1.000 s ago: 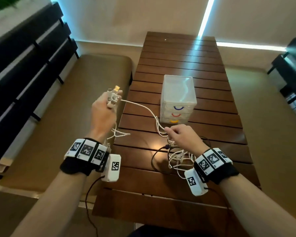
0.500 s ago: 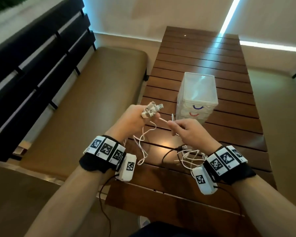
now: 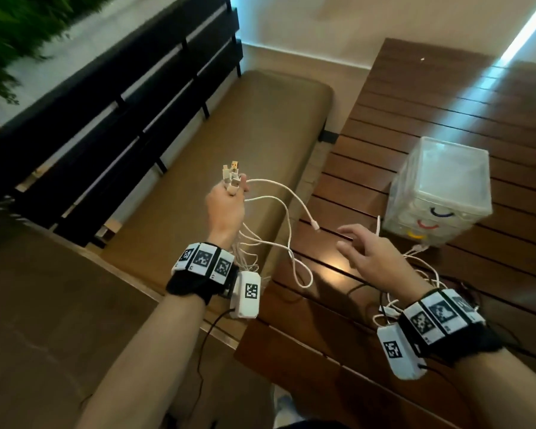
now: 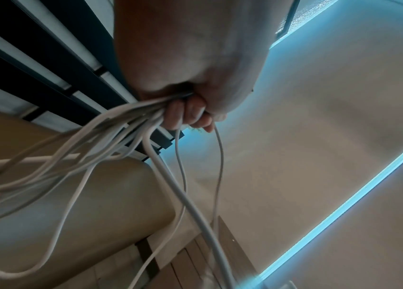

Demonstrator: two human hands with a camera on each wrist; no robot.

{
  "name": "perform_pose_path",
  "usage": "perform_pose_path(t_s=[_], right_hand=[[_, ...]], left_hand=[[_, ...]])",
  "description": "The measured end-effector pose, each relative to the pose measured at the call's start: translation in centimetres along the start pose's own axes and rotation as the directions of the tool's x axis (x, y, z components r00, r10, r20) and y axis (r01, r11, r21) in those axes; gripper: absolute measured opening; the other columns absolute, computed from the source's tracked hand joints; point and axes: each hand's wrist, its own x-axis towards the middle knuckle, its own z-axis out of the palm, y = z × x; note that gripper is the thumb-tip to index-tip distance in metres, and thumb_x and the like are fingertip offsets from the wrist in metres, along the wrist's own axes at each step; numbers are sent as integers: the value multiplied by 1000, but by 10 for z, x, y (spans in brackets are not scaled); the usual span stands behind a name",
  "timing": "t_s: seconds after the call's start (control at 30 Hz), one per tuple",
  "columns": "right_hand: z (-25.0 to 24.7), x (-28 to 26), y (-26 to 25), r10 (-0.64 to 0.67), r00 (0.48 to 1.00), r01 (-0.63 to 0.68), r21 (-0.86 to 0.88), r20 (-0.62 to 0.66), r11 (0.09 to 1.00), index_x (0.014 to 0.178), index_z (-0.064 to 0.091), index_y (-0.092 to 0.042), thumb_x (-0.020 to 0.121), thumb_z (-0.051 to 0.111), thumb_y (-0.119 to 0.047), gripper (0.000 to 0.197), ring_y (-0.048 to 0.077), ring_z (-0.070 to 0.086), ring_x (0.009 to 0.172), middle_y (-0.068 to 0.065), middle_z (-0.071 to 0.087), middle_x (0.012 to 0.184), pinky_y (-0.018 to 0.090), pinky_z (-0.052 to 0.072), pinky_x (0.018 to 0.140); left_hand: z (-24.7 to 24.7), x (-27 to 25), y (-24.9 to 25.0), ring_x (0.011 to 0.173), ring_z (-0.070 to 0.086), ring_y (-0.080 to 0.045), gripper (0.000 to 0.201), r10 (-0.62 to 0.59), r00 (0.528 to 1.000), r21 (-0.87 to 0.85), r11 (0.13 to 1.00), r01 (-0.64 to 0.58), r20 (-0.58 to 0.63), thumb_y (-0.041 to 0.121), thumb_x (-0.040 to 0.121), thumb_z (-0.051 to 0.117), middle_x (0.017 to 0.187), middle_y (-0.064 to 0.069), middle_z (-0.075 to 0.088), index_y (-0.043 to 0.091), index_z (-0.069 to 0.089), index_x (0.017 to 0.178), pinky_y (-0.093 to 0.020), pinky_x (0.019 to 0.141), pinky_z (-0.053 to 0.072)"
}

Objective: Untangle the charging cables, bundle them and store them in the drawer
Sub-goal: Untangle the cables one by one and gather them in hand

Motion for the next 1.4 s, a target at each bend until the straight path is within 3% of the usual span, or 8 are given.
perform_pose_path(t_s=[0.17,0.3,0.43,0.53,0.87,1.03,1.2,1.4], right_hand=[[0,-5,4,33,997,-27,-88,68,996,112,67,-27,97,60,-33,18,7,62,71,-9,65,76,31,51,69],[-7,-13,13,91,992,-82,-110,85,991,104,70,-26,96,61,-29,12,12,64,73,-5,68,77,39,55,72],[-16,-20,25,134,988,-123,-123,82,985,102,69,-30,96,61,-31,10,9,64,73,-7,67,79,35,54,69],[-21,-26,36,163,983,-153,-117,81,981,100,67,-33,96,61,-31,7,6,64,70,-9,67,80,22,49,59],[-30,-44,48,218,975,-212,-103,50,972,88,64,-33,97,60,-30,11,0,61,72,-12,67,75,25,46,68],[-29,-68,41,240,970,-238,-71,24,969,80,63,-32,96,60,-32,16,0,60,71,-9,68,75,21,42,64],[-13,-89,56,409,911,-410,-246,-57,878,101,68,-17,97,58,-26,15,21,65,94,3,70,99,27,42,73],[9,-92,73,558,830,-514,-408,-13,754,115,59,-8,98,51,-10,19,32,63,109,14,66,116,38,50,86]], left_hand=[[0,18,-19,75,57,-14,32,-57,996,68,996,62,-66,33,102,52,89,-3,65,6,68,99,-22,63,40],[14,25,-34,70,57,-11,26,-143,989,117,983,138,38,27,103,51,79,6,66,19,68,86,-30,72,47],[28,25,-44,63,52,-18,33,-185,977,219,963,158,107,31,104,51,77,-2,63,18,62,76,-28,59,40],[36,22,-46,58,49,-16,31,-168,981,185,972,148,98,31,103,51,82,-8,67,24,61,75,-31,55,41],[66,-18,5,55,48,-18,43,-49,934,-24,998,61,355,53,97,46,55,3,46,18,63,77,-28,56,40],[92,-36,28,57,51,-11,45,28,890,8,999,-36,455,50,98,53,61,7,59,21,67,66,-30,57,40],[120,-72,29,72,63,-7,37,67,787,86,985,-151,613,44,92,66,74,11,71,23,72,62,-33,70,47],[131,-98,21,70,62,2,29,54,753,113,979,-169,656,38,90,71,71,16,70,30,74,63,-23,64,44]])
